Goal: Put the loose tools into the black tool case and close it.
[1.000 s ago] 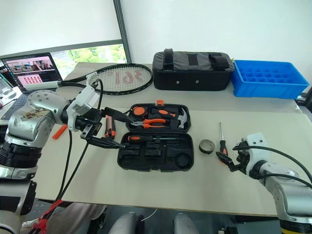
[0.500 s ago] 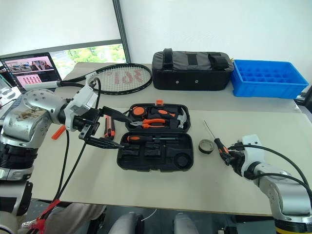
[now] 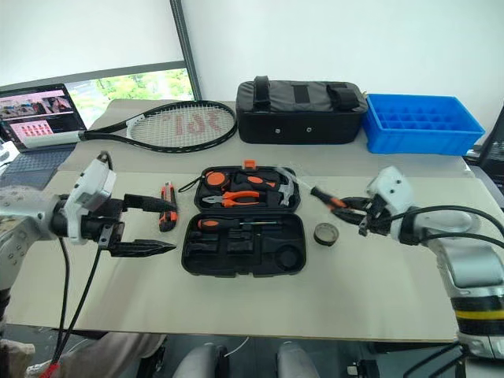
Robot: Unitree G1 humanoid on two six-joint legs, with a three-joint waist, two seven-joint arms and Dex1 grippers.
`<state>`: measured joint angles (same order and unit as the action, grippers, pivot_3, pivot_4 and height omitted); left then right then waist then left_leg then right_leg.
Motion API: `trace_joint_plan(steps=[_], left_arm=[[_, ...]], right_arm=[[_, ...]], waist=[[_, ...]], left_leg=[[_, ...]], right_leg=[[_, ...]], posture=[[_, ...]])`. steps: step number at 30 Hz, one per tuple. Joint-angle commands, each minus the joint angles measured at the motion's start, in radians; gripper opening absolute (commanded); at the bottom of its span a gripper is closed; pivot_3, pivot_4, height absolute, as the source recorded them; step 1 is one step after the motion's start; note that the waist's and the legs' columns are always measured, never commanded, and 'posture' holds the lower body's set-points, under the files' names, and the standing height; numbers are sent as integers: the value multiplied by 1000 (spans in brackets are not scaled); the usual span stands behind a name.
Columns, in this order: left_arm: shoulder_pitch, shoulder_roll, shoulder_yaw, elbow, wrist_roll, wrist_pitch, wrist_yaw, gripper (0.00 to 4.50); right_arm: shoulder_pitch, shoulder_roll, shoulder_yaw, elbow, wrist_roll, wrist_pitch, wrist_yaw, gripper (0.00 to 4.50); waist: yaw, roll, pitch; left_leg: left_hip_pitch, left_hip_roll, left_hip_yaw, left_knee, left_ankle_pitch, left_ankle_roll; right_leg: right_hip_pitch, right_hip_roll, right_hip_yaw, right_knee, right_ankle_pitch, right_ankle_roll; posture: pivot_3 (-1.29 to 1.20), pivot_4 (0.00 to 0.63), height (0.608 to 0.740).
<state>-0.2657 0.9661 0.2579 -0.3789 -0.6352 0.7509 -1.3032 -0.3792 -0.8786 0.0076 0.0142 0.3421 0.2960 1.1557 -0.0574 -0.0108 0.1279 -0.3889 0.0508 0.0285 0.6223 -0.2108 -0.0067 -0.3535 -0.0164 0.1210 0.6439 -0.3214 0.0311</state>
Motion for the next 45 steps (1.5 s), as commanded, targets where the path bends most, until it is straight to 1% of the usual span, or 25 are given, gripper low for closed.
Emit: trace_joint_plan(steps=[1, 5, 7, 9, 12, 14, 18, 22, 24, 25, 26, 27, 32, 34, 37, 40, 43, 45], left_arm=[[100, 24, 147, -108, -65, 43, 51, 4500], [176, 31, 213, -156, -107, 67, 87, 4500], [199, 37, 237, -166, -123, 72, 95, 4500], [211, 45, 248, -167, -135, 69, 97, 4500], [219, 55, 252, -163, -148, 61, 101, 4500], [221, 61, 249, -155, -149, 54, 101, 4500], [205, 74, 227, -127, -145, 37, 103, 4500], [187, 84, 210, -101, -139, 23, 99, 4500], [178, 90, 203, -90, -135, 18, 95, 4500], [176, 92, 200, -85, -134, 15, 94, 4500], [174, 95, 197, -82, -133, 11, 94, 4500], [173, 97, 194, -79, -133, 8, 94, 4500], [160, 103, 177, -66, -132, -7, 97, 4500], [153, 105, 167, -59, -129, -13, 98, 4500], [138, 103, 146, -47, -121, -24, 98, 4500], [130, 101, 132, -41, -115, -32, 97, 4500], [122, 102, 124, -34, -113, -38, 97, 4500], [116, 104, 118, -29, -110, -42, 96, 4500]], right_arm=[[-121, 17, 108, 164, -67, -217, 223, 904], [-234, 88, 192, 338, -142, -357, 298, 904], [-288, 135, 217, 415, -188, -374, 269, 904], [-320, 168, 228, 465, -203, -383, 272, 904], [-346, 195, 242, 522, -235, -438, 285, 904], [-360, 213, 249, 545, -257, -439, 264, 904], [-373, 239, 255, 560, -260, -450, 289, 904], [-380, 249, 259, 572, -278, -415, 280, 904], [-382, 249, 255, 574, -285, -396, 268, 1909], [-382, 248, 249, 574, -286, -394, 264, 2079], [-381, 244, 245, 572, -284, -389, 265, 2373], [-378, 239, 240, 565, -280, -384, 268, 2801], [-385, 239, 173, 503, -209, -323, 266, 4466], [-395, 250, 145, 492, -181, -300, 250, 4466], [-391, 311, 77, 417, -62, -184, 219, 4466], [-362, 367, 50, 358, -13, -118, 169, 4466], [-345, 411, 46, 338, -15, -86, 91, 3758], [-333, 434, 57, 337, -44, -83, 34, 3059]], waist=[[0, 0, 1], [10, 0, 1], [11, 0, 1], [11, 0, 1], [15, 1, 1], [15, 1, 1], [15, 1, 1], [14, 1, 1], [13, 1, 1], [13, 1, 1], [13, 1, 1], [13, 1, 1], [14, 1, 1], [13, 1, 1], [8, 1, 1], [5, 1, 1], [10, 1, 1], [12, 1, 1]], left_leg=[[0, 0, 0, 0, 0, 0], [2, 0, 1, 0, 0, 0], [3, -1, 2, 0, 0, 0], [4, -1, 2, 0, 0, 0], [4, -1, 2, -1, 0, 0], [4, -1, 2, -1, 0, 0], [4, -1, 2, -2, 0, 0], [4, -1, 2, -2, 0, 0], [5, -1, 2, -2, 0, 0], [5, -1, 2, -2, 0, 0], [5, -1, 2, -2, 0, 0], [5, -1, 2, -3, 0, 0], [5, -1, 2, -4, 0, 0], [5, -1, 2, -5, 0, 0], [5, -1, 2, -5, 0, 0], [6, -1, 2, -6, 0, -1], [5, -1, 1, -7, 0, -1], [5, -1, 2, -7, 0, -1]], right_leg=[[0, 0, 0, 0, 1, -2], [0, -3, -2, 1, 2, -3], [1, -4, -2, 1, 2, -4], [1, -4, -2, 2, 2, -4], [1, -5, -3, 2, 2, -6], [1, -5, -4, 2, 2, -6], [0, -6, -4, 2, 2, -6], [0, -5, -5, 2, 2, -7], [0, -5, -5, 2, 2, -7], [0, -5, -5, 2, 2, -7], [0, -5, -5, 2, 2, -7], [0, -5, -5, 2, 2, -7], [0, -6, -6, 2, 2, -7], [-1, -5, -6, 2, 2, -7], [-1, -5, -5, 2, 2, -7], [-1, -4, -6, 3, 3, -7], [-1, -5, -7, 3, 3, -7], [-2, -5, -7, 3, 3, -7]], posture=[[0, 150, 708], [0, 150, 708], [0, 150, 708], [0, 150, 708], [0, 150, 708], [0, 150, 708], [0, 150, 708], [0, 150, 708], [0, 150, 708], [0, 150, 708], [0, 150, 708], [0, 150, 708], [0, 150, 708], [0, 150, 708], [0, 150, 708], [0, 150, 708], [0, 150, 708], [0, 150, 708]])
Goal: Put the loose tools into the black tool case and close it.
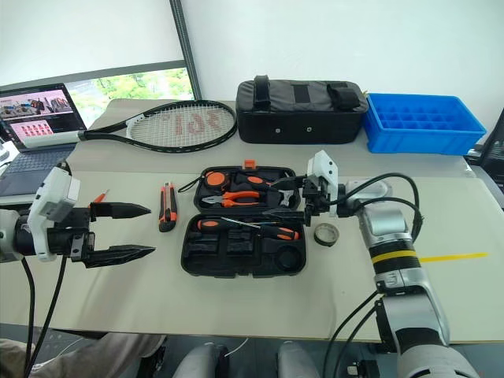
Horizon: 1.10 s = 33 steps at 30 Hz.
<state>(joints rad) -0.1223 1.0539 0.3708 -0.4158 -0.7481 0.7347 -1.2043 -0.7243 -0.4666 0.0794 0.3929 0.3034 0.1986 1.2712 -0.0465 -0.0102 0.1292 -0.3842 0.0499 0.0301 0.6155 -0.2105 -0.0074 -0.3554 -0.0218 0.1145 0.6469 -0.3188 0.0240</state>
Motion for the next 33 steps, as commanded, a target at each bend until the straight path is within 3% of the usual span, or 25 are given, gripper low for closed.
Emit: trace_joint_plan(steps=[1, 9, 16, 26, 33], left_arm=[[-29, 17, 4, 11, 4, -29, -4, 4500], [-54, 19, -27, 34, 17, -48, -17, 4500], [-52, 30, -40, 46, 34, -65, -37, 4500], [-46, 31, -33, 47, 39, -65, -47, 4500], [-46, 26, -41, 46, 45, -65, -49, 4500]], right_arm=[[14, 28, -11, -40, -18, 16, -102, 2734], [56, -11, 111, -26, -190, -87, -146, 51], [134, -26, 190, -101, -246, -143, -121, 51], [160, 41, 57, -211, -83, -35, -178, 51], [186, 23, 108, -207, -101, -3, -154, 51]], waist=[[2, 0, 0], [2, 0, 0], [-2, 0, 0], [-1, -1, 0], [3, -1, 0]], left_leg=[[0, 0, 0, 0, 0, 0], [0, -1, 1, 0, 0, 0], [0, 0, 2, -1, 0, 0], [0, 0, 2, -1, 0, 0], [0, 0, 2, -1, 0, 0]], right_leg=[[0, 0, 0, 0, 0, 0], [-1, 0, 0, 0, 0, 0], [-2, 1, 0, 0, 0, 0], [-2, 1, 0, 0, 0, 0], [-2, 0, 0, 0, 0, 0]], posture=[[0, 150, 708], [0, 150, 708], [0, 150, 708], [0, 150, 708], [0, 150, 708]])
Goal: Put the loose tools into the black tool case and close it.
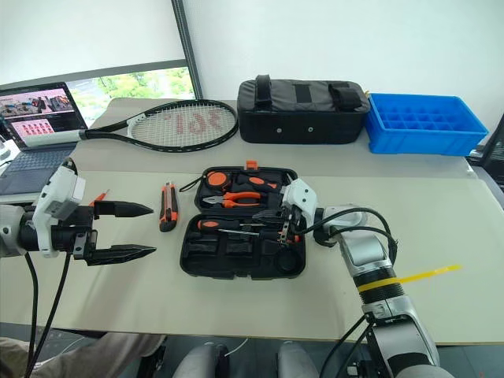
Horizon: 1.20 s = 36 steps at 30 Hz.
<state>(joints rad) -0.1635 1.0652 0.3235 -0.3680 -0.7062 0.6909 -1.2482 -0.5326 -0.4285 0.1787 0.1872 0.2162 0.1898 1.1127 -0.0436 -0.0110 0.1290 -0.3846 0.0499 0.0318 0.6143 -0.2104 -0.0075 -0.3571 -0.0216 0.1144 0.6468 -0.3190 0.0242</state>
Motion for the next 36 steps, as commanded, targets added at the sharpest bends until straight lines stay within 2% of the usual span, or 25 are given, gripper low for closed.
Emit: trace_joint_plan(steps=[1, 7, 12, 14, 19, 22, 24, 27, 32, 33, 36], left_arm=[[-3, 16, 8, -3, 3, -20, -5, 4500], [14, 20, 20, -2, 8, -21, -5, 4500], [45, 11, 38, -8, 14, -21, 17, 4500], [55, 3, 42, -7, 12, -20, 30, 4500], [71, -73, 58, 25, 41, -23, 156, 4500], [81, -171, 68, 78, 107, -44, 317, 4500], [65, -233, 102, 172, 181, -99, 449, 4500], [53, -266, 145, 299, 263, -174, 567, 4500], [60, -266, 172, 502, 350, -318, 619, 4500], [60, -262, 167, 540, 364, -352, 612, 4500], [35, -251, 140, 664, 400, -432, 589, 4500]], right_arm=[[-8, -19, 18, 12, -26, 5, 1, 51], [-11, -70, 102, 69, -138, 9, -2, 51], [-3, -87, 126, 45, -169, 65, -34, 51], [-3, -79, 119, 41, -162, 44, -42, 51], [-7, -31, 2, -43, -5, 66, -41, 51], [8, -44, -60, -116, 70, 95, -32, 865], [28, -66, -107, -166, 122, 105, -20, 1561], [66, -93, -181, -236, 200, 124, -8, 2567], [136, -149, -271, -312, 304, 102, 53, 4275], [149, -159, -282, -316, 307, 91, 60, 4464], [191, -192, -324, -322, 326, 54, 94, 4464]], waist=[[0, 0, 0], [-3, 0, 0], [3, -2, -2], [4, -3, -2], [1, -3, -2], [-1, -1, -1], [-1, -1, -1], [1, -2, -1], [2, -3, -1], [2, -3, -1], [2, -3, -1]], left_leg=[[0, 0, 0, 0, 0, 0], [1, 0, 0, 0, 0, 0], [2, 0, 0, 0, 0, 0], [3, 0, 0, 0, 0, 0], [3, 0, 0, 0, 0, 0], [1, 0, -1, 0, 0, 0], [1, 0, -2, 0, 0, 0], [1, 0, -4, -1, 0, 0], [1, 0, -5, -3, 0, 0], [1, 0, -5, -3, 0, 0], [1, 0, -5, -3, 0, 0]], right_leg=[[0, 0, 0, 0, 0, 0], [0, 0, 0, 0, 0, 0], [2, 0, 0, 0, 0, 0], [3, -1, -1, 0, 0, 0], [3, -1, 0, 0, 0, 0], [1, -1, 0, 1, 0, 0], [1, -1, 0, 0, 0, 0], [1, -1, -2, 0, 0, 0], [1, -6, -5, 0, 0, 0], [1, -6, -6, 0, 0, 0], [1, -8, -8, -1, 0, 0]], posture=[[0, 150, 708], [0, 150, 708], [0, 150, 708], [0, 150, 708], [0, 150, 708], [0, 150, 708], [0, 150, 708], [0, 150, 708], [0, 150, 708], [0, 150, 708], [0, 150, 708]])
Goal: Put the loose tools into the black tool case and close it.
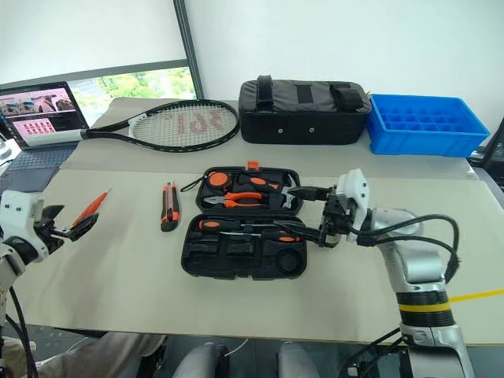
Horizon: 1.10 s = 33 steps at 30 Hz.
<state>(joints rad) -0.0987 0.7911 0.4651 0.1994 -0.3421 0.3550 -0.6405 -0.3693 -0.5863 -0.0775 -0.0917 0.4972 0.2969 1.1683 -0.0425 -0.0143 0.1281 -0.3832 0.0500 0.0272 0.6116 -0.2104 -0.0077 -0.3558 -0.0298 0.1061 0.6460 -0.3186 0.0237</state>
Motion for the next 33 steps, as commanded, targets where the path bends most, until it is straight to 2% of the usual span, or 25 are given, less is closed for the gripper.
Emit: trace_joint_plan(steps=[1, 5, 12, 17, 22, 26, 27, 28, 29, 33], left_arm=[[-53, 24, -11, 152, 41, -122, -32, 4500], [-155, 38, -70, 364, 92, -235, -78, 4500], [-385, 34, -161, 733, 175, -383, -116, 4500], [-482, 24, -197, 884, 208, -409, -116, 4500], [-509, 31, -204, 951, 216, -417, -128, 4500], [-496, 40, -204, 979, 218, -426, -138, 3464], [-491, 41, -201, 978, 213, -427, -144, 2952], [-487, 43, -201, 976, 212, -428, -148, 2752], [-484, 45, -200, 973, 211, -430, -152, 2196], [-476, 55, -187, 960, 199, -435, -157, 883]], right_arm=[[45, -47, -85, -49, 61, -57, 59, 4464], [79, -77, -115, -80, 113, -55, 99, 4464], [104, -77, -129, -105, 88, -79, 43, 4464], [115, -87, -136, -95, 70, -88, 1, 4464], [119, -92, -148, -103, 93, -81, -6, 4464], [123, -86, -146, -109, 108, -75, -2, 4500], [126, -87, -146, -111, 108, -76, -1, 4500], [129, -86, -147, -112, 108, -76, -1, 4500], [133, -86, -148, -112, 109, -77, -1, 4500], [145, -82, -149, -110, 108, -82, -3, 4500]], waist=[[1, 0, 0], [8, 0, 0], [15, 0, 0], [17, 0, 0], [22, 0, 0], [21, 1, -1], [20, 1, -1], [19, 1, -1], [18, 1, -1], [14, 1, -1]], left_leg=[[0, 0, 0, 0, 0, 0], [0, 0, 3, 0, 0, 0], [-1, 0, 3, 0, 0, 0], [-2, 0, 4, 0, 0, 0], [-1, 0, 4, 0, 0, 0], [-1, 0, 4, 0, 0, 0], [0, 0, 4, 0, 0, 0], [0, 1, 4, 0, 0, 0], [0, 1, 4, 0, 0, 0], [0, 1, 4, 0, 0, 0]], right_leg=[[0, -1, -1, 0, 0, 0], [0, -2, -8, 0, 0, 0], [0, 0, -10, 0, 0, 0], [-2, 1, -10, 1, 0, 0], [-2, 1, -10, 1, 0, 0], [-2, 1, -10, 2, 0, 0], [-2, 1, -10, 2, 0, 0], [-2, 2, -10, 2, 0, 0], [-2, 2, -10, 2, 0, 0], [-2, 3, -10, 2, 0, 0]], posture=[[0, 150, 708], [0, 150, 708], [0, 150, 708], [0, 150, 708], [0, 150, 708], [0, 150, 708], [0, 150, 708], [0, 150, 708], [0, 150, 708], [0, 150, 708]])
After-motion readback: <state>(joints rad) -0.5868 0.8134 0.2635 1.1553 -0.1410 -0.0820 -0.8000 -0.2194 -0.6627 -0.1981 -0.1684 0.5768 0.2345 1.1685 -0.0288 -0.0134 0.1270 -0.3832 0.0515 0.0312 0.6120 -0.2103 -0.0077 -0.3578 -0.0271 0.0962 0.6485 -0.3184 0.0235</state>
